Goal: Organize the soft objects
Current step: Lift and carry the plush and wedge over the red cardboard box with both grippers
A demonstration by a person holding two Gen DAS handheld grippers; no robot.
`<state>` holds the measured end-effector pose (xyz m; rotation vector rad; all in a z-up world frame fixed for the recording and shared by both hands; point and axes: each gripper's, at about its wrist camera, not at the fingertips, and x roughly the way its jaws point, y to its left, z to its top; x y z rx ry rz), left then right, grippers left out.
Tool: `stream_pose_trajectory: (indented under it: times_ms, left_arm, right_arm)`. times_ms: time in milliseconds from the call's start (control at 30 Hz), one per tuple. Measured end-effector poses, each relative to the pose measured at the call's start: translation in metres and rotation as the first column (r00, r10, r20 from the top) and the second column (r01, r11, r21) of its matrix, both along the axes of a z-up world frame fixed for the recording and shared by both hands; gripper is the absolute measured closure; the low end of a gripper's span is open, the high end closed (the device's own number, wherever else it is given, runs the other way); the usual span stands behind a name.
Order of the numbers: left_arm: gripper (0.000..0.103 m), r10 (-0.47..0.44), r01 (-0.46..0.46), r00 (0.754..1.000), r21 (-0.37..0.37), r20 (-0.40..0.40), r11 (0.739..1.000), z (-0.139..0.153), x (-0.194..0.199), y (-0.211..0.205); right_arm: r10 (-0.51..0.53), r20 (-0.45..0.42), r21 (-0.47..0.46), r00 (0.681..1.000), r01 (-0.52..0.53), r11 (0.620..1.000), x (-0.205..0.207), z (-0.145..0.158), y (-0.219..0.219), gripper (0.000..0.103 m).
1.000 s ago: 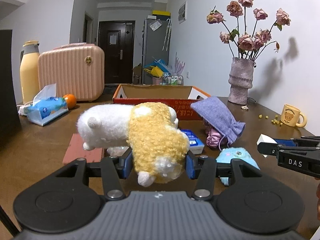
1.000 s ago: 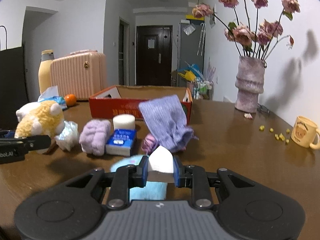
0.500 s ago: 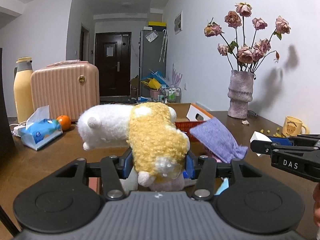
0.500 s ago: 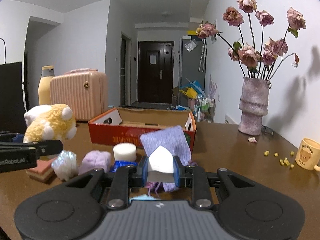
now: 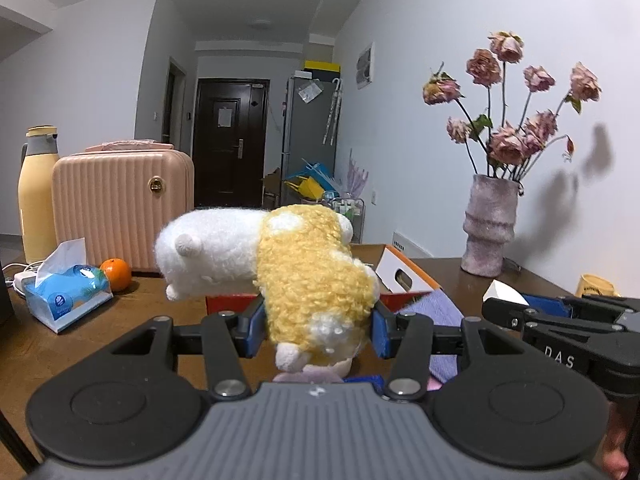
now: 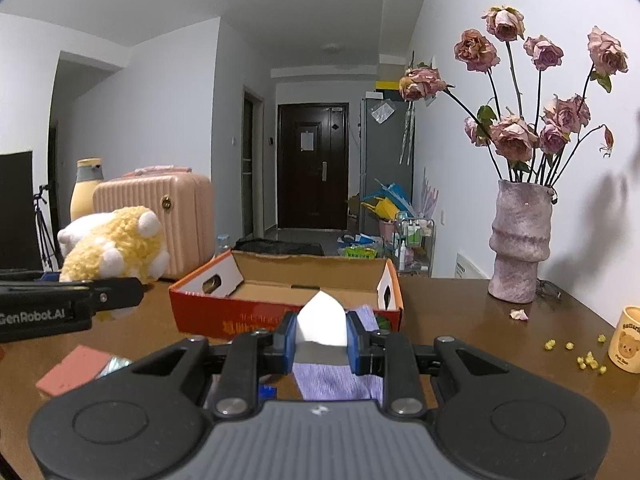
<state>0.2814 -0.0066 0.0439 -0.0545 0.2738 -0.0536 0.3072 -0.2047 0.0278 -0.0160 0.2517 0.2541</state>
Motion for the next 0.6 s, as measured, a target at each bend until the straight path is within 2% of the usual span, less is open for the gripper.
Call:
stream_pose_trajectory:
  times_ms: [600]
  left_arm:
    - [0.052,0.079,-0.078,0.996,-0.032,0.032,0.996,0.017,0.054,0.002]
  right_arm:
    - [0.016,0.048,0.015,0.999,-0.017,1.0,0.061,0.02,0.004,0.079]
